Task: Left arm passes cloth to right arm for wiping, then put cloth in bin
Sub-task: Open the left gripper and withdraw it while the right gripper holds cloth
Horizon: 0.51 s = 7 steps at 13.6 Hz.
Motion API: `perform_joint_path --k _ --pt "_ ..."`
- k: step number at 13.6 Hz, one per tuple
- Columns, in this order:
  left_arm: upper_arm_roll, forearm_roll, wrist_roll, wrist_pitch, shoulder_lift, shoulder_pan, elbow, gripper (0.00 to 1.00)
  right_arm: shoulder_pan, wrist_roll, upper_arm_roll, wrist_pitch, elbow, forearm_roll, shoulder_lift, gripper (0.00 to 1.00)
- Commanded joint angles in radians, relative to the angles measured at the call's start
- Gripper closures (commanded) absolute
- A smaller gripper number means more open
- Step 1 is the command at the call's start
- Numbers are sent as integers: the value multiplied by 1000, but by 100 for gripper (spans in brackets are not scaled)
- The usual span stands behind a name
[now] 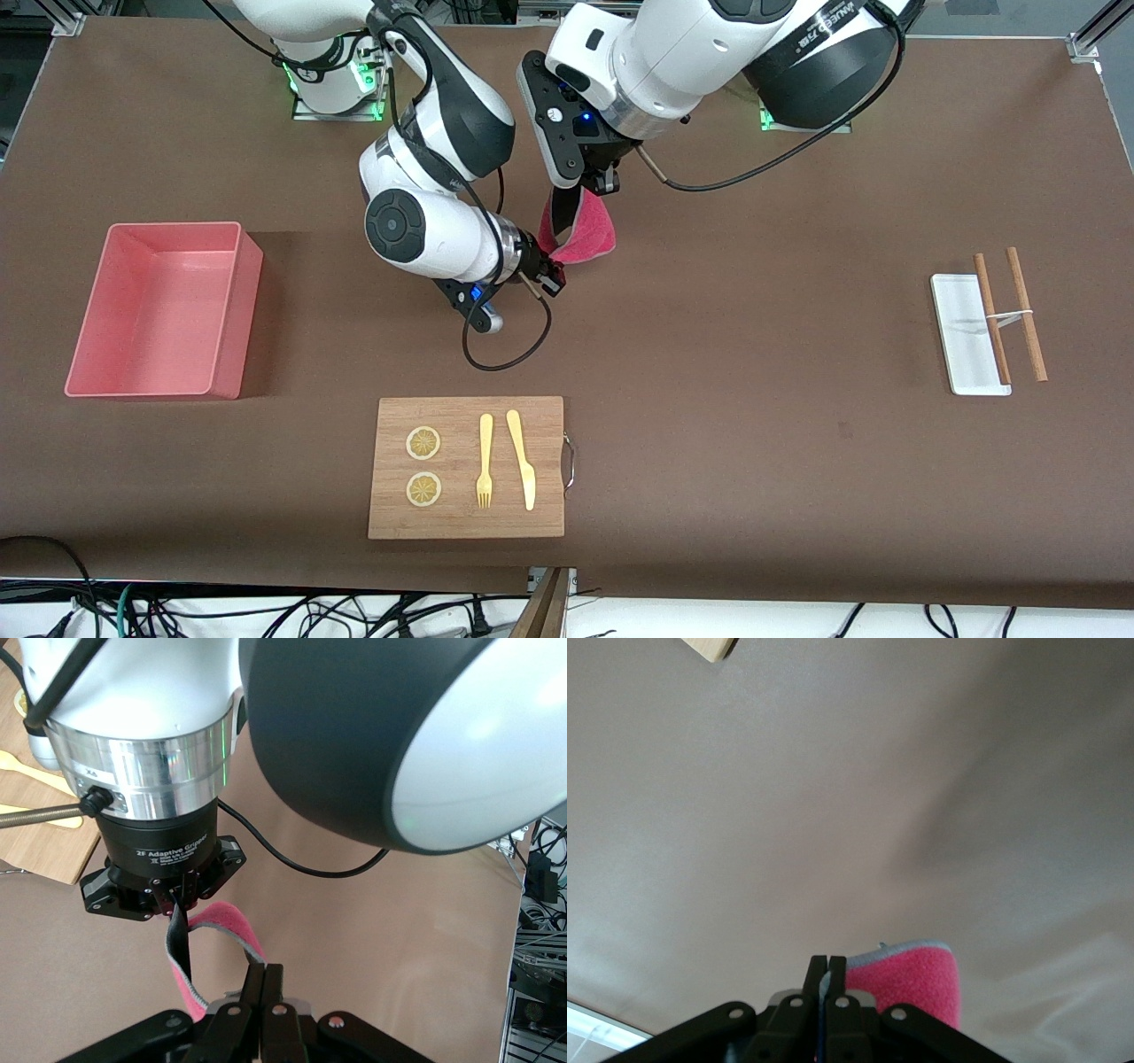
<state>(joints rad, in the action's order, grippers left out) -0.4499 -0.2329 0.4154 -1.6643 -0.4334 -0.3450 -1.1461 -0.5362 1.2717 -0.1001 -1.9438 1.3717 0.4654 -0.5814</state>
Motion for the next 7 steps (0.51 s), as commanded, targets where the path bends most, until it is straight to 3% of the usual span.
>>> perform_joint_path --k 1,2,7 --pt "4 -31 11 15 15 6 0 80 10 -12 -3 14 -6 21 8 100" --pt "4 -29 23 15 15 6 5 1 12 -14 -3 13 -6 21 8 100" --pt "4 -22 25 20 27 12 5 0 48 -31 -1 16 -10 13 8 100"
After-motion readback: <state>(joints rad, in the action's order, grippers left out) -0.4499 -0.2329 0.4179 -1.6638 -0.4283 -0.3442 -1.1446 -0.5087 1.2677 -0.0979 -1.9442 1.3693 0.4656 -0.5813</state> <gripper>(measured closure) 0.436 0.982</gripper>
